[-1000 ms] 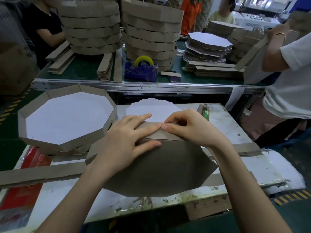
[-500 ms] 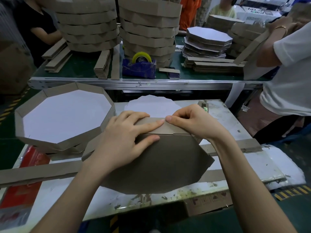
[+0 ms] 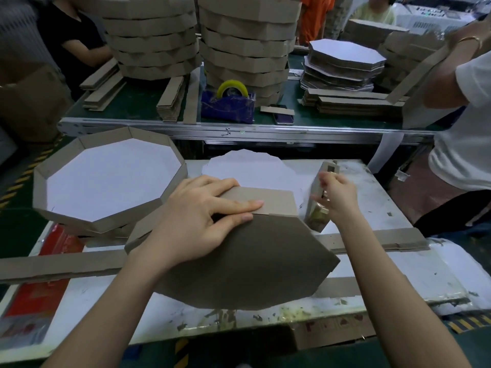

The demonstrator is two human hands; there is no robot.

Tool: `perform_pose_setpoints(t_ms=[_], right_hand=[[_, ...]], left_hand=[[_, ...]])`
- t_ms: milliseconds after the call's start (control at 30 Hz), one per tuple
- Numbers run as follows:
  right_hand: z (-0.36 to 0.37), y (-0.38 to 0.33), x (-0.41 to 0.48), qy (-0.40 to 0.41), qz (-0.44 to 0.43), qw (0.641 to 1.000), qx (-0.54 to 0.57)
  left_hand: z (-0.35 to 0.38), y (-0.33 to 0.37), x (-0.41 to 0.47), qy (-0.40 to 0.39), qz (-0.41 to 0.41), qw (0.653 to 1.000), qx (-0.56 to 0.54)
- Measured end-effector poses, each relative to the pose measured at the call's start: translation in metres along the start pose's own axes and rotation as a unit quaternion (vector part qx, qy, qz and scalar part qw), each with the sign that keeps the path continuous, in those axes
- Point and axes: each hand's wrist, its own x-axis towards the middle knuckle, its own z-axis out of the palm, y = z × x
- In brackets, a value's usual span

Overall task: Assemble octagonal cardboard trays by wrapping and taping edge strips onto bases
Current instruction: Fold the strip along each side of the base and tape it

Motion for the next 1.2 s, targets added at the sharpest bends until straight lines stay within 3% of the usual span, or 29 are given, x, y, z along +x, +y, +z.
perform_pose_setpoints(t_ms=[67,200,400,533,567,700,933,1200], right_hand=[[-0.006,0.031,0.033,0.065,0.069,0.994,-0.056],[-0.011,0.074,0.067,0.089,0.145,0.976,-0.133],[-0.014,0.074,0.091,0.108,0.207,0.945,-0.229],[-0.024,0.076,0.102,-0.019,0.206,0.968,-0.143],[-0.022,0.074,0.104,-0.016,0.21,0.969,-0.129],[-0.012,0.065,0.108,0.08,0.229,0.965,-0.101],[-0.012,0.063,0.11,0.176,0.203,0.959,0.092],[-0.01,0.091,0.078,0.187,0.161,0.954,0.167]], left_hand=[[0.0,0.001,0.006,-0.014,-0.014,1.0,-0.004],[0.003,0.004,0.018,-0.018,-0.031,0.999,0.001],[0.01,0.013,0.029,-0.016,-0.04,0.999,0.014],[0.013,0.021,0.036,-0.008,-0.04,0.999,0.025],[0.014,0.023,0.037,-0.006,-0.038,0.999,0.029],[0.017,0.027,0.038,0.005,-0.048,0.998,0.043],[0.019,0.031,0.037,0.021,-0.059,0.996,0.062],[0.021,0.028,0.035,0.046,-0.05,0.996,0.066]])
